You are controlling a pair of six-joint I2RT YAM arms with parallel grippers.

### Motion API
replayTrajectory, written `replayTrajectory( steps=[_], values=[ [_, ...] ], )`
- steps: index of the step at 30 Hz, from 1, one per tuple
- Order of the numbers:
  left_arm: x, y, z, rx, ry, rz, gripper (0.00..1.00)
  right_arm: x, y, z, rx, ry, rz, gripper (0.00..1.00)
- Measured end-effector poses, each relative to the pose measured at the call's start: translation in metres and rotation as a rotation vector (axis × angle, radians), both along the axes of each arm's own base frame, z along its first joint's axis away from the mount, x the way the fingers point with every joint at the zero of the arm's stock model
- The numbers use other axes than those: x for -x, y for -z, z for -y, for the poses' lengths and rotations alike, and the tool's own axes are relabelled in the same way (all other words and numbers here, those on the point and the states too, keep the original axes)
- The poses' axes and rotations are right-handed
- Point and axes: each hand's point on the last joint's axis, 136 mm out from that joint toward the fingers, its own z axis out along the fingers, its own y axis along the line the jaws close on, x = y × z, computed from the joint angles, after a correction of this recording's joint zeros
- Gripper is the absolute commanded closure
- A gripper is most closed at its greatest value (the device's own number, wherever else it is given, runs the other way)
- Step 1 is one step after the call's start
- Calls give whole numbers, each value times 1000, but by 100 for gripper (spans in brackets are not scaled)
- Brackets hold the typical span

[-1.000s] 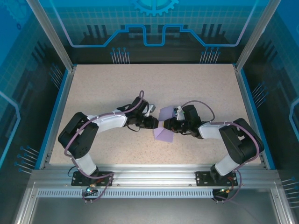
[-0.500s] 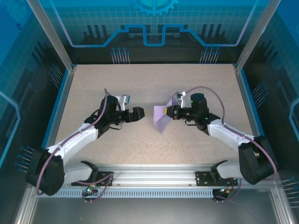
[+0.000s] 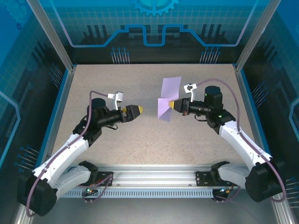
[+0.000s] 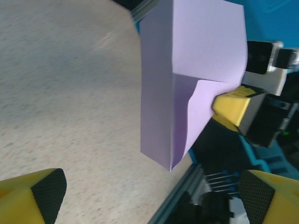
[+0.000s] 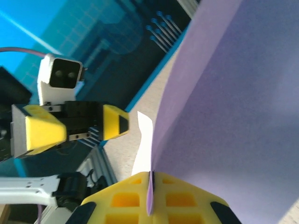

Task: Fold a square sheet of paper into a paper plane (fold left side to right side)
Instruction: Turn over the paper at the center of the table.

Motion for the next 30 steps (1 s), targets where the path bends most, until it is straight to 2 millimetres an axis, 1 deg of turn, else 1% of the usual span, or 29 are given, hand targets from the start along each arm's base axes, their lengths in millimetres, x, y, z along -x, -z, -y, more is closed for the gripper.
replayTrajectory(
  steps=[4, 7, 9, 11, 14, 16, 20, 22, 26, 30],
  values=[
    [10, -30, 6, 84, 60, 72, 1, 16, -38, -6, -55, -82, 94, 100],
    [15, -43, 11, 124, 102, 100, 1, 32, -65, -15, -86, -153, 162, 100],
    [19, -50, 16, 143, 129, 114, 1, 45, -79, -25, -103, -211, 195, 100],
    [24, -57, 22, 158, 163, 127, 1, 58, -88, -36, -116, -267, 214, 100],
    [35, -70, 33, 180, 224, 165, 1, 73, -96, -49, -126, -331, 231, 100],
    [42, -80, 39, 194, 260, 193, 2, 79, -98, -56, -129, -359, 234, 100],
    [53, -98, 46, 216, 303, 245, 7, 84, -97, -62, -130, -382, 226, 99],
    [56, -103, 47, 222, 311, 259, 9, 83, -97, -63, -129, -381, 226, 99],
    [58, -104, 47, 224, 315, 264, 11, 81, -95, -63, -123, -368, 220, 99],
    [61, -108, 46, 230, 317, 278, 12, 77, -90, -62, -108, -344, 195, 99]
  ],
)
